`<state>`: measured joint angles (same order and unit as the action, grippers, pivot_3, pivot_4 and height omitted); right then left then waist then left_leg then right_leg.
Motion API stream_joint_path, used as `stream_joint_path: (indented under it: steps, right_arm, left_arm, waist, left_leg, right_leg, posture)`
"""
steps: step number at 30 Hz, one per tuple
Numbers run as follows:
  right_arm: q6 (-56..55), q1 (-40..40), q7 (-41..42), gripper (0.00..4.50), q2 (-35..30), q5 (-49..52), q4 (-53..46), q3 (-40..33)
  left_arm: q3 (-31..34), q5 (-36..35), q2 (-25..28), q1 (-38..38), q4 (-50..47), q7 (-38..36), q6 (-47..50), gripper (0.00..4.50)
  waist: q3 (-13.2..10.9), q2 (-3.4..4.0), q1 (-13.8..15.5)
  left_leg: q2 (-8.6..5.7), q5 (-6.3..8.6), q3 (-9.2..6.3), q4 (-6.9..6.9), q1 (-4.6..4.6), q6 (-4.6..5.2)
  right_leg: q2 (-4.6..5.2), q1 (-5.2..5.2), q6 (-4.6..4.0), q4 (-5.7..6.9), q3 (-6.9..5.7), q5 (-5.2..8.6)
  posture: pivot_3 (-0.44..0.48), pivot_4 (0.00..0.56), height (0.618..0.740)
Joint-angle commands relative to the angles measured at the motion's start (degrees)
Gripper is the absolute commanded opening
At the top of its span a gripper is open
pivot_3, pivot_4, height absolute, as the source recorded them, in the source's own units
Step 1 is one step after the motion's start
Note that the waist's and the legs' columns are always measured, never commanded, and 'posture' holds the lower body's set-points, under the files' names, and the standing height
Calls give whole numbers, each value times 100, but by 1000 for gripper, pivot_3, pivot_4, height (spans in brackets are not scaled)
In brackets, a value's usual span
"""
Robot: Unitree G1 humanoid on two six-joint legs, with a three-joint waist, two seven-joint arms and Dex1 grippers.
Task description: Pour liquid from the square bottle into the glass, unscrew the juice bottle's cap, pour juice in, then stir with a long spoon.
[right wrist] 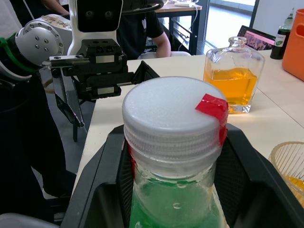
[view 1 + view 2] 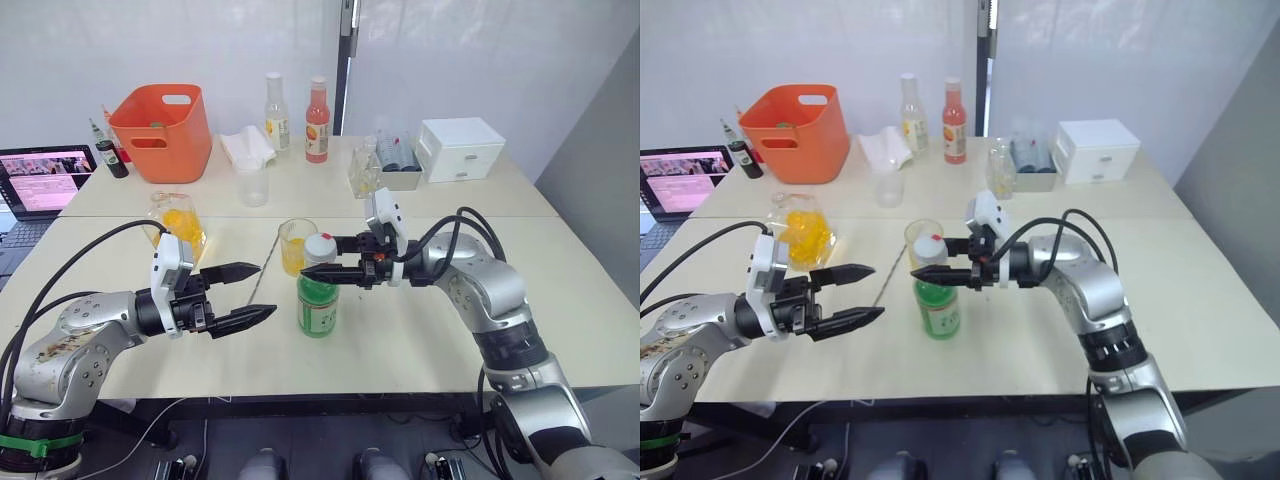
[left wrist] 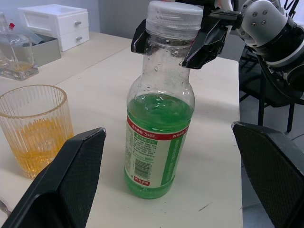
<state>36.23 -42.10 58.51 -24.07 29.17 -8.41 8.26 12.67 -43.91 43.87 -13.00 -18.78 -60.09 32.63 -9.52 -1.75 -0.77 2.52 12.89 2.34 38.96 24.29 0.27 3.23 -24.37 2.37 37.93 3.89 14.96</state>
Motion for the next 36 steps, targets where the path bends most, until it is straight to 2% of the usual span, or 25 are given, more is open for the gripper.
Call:
stream_joint_path:
  steps: [1, 6, 9, 13, 20, 32, 33, 36]
  right_arm:
    - [865, 224, -1298, 1714, 127, 286, -1388, -499]
    - [2233, 587, -3232, 1714, 643, 168, -2886, -628]
    - [2724, 622, -3908, 1714, 1035, 242, -3246, -729]
    - [2795, 849, -4731, 1714, 1571, -21, -3495, -659]
    - [2296, 1200, -5089, 1714, 1971, -210, -3491, -446]
    - [1452, 1483, -4815, 1714, 1868, -399, -3154, -80]
    - [1457, 1495, -4773, 2752, 1870, -349, -3129, -90]
    - [1448, 1491, -4642, 3741, 1816, -259, -3040, -119]
  left_arm:
    - [92, -2, 33, -88, -73, -24, -134, 4500]
    - [64, 34, 32, -197, 17, -50, -133, 4500]
    - [52, 40, 34, -250, 36, -64, -106, 4500]
    - [13, 41, 57, -348, 71, -95, -51, 4500]
    - [-38, 66, 87, -429, 133, -182, -16, 4500]
    - [-185, 246, 98, -498, 267, -334, -162, 4500]
    - [-187, 247, 97, -503, 267, -337, -165, 4500]
    - [-189, 262, 90, -524, 280, -355, -169, 4500]
  waist:
    - [0, 0, -1]
    - [0, 0, -16]
    - [0, 0, -26]
    - [0, 0, -27]
    - [0, 0, -27]
    - [0, 0, -65]
    - [0, 0, -65]
    - [0, 0, -63]
  left_leg:
    - [0, 0, 0, 0, 1, 0]
    - [1, 0, -1, 0, 2, -1]
    - [0, -1, -1, 0, 3, -1]
    - [-2, -1, 0, -1, 3, -1]
    - [-5, -1, 0, 0, 7, -1]
    - [-2, -1, 0, -2, 6, -1]
    - [-2, -1, 0, -2, 6, -1]
    - [-2, -1, -1, -2, 4, -1]
  right_leg:
    - [0, 0, 0, -1, 0, 0]
    - [-3, -7, 0, 4, 0, 0]
    - [-4, -8, -2, 4, 0, 1]
    - [-3, -8, -2, 1, 0, 1]
    - [-2, -8, -1, -1, 0, 2]
    - [-6, -9, -1, -2, 0, 2]
    - [-6, -8, -1, -2, 0, 2]
    - [-7, -6, -1, -2, 0, 2]
  posture:
    - [0, 150, 715]
    - [0, 150, 715]
    - [0, 150, 715]
    - [0, 150, 715]
    - [0, 150, 715]
    - [0, 150, 715]
    - [0, 150, 715]
    - [0, 150, 715]
